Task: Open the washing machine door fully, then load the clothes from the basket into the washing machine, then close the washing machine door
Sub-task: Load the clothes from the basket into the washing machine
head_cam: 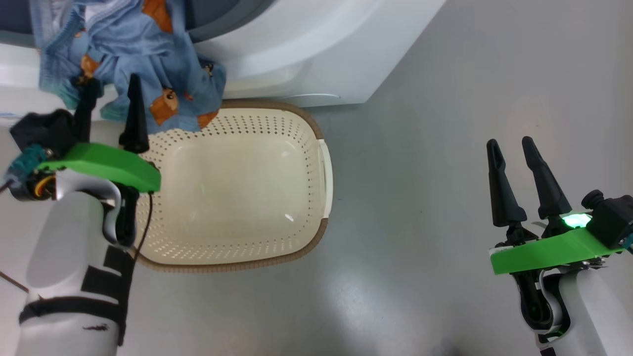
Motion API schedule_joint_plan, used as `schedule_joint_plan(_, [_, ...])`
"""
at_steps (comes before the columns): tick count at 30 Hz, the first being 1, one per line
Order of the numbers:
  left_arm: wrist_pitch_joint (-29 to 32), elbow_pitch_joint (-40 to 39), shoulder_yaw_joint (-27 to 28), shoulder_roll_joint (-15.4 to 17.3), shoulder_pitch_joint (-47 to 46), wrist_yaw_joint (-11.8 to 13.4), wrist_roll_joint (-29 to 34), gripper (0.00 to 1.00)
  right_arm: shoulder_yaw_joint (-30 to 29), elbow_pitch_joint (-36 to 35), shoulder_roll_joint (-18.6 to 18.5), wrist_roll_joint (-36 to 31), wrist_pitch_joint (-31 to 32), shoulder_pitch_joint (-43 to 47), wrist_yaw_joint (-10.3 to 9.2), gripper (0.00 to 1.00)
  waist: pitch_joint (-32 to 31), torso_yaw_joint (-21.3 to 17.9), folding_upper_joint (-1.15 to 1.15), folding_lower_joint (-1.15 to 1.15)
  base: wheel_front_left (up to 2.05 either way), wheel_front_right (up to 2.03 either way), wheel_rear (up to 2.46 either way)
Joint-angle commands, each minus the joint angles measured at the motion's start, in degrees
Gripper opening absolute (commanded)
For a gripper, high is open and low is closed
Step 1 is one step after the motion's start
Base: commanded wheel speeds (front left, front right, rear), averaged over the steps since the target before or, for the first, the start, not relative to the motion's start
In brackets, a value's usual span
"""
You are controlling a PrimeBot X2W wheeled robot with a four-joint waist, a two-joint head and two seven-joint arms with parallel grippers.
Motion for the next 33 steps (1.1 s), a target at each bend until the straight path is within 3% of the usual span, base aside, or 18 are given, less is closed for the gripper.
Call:
schedule_joint_plan(1, [-0.36,-0.56,1.41,2.76,-0.62,-0.12,-0.21,1.00,1.40,-1.41,0.06,-0.60,-0.45,-0.12,0.43,1.00,0.42,-0.47,0.00,0.00,0.00,0.00,0.00])
schedule_joint_plan(10, [-0.36,7.41,0.30,4.01,-5.79,-0.12,1.25,1.00,2.45,-1.22,0.91,-0.53,-0.45,-1.24,0.43,1.00,1.29,-2.44,0.00,0.00,0.00,0.00,0.00])
schedule_joint_plan(20, [-0.36,9.53,-4.38,5.40,-9.04,-0.12,-1.94,1.00,3.11,-1.48,1.52,-0.45,-0.45,-1.73,0.43,1.00,2.05,-3.66,0.00,0.00,0.00,0.00,0.00])
schedule_joint_plan(21, [-0.36,9.67,-4.73,5.63,-9.32,-0.12,-2.38,0.96,3.18,-1.47,1.58,-0.43,-0.45,-1.77,0.43,1.00,2.08,-3.77,0.00,0.00,0.00,0.00,0.00])
schedule_joint_plan(22, [-0.36,9.75,-5.06,5.83,-9.59,-0.12,-2.91,0.65,3.24,-1.47,1.63,-0.42,-0.45,-1.81,0.43,1.00,2.11,-3.88,0.00,0.00,0.00,0.00,0.00])
schedule_joint_plan(23, [-0.36,9.77,-5.13,5.99,-9.86,-0.12,-3.70,0.40,3.27,-1.49,1.67,-0.43,-0.45,-1.87,0.43,1.00,2.17,-3.97,0.00,0.00,0.00,0.00,0.00])
schedule_joint_plan(24, [-0.36,9.83,-5.07,6.07,-10.08,-0.12,-4.68,0.05,3.28,-1.52,1.70,-0.45,-0.45,-1.93,0.43,1.00,2.22,-4.03,0.00,0.00,0.00,0.00,0.00])
schedule_joint_plan(25, [-0.36,9.87,-5.02,6.14,-10.25,-0.12,-5.65,0.00,3.25,-1.55,1.72,-0.47,-0.45,-1.98,0.43,1.00,2.24,-4.06,0.00,0.00,0.00,0.00,0.00])
schedule_joint_plan(33, [-0.36,9.38,-4.56,7.06,-9.73,-0.12,-8.51,0.00,2.42,-1.66,1.94,-0.62,-0.45,-1.72,0.43,1.00,1.77,-3.55,0.00,0.00,0.00,0.00,0.00])
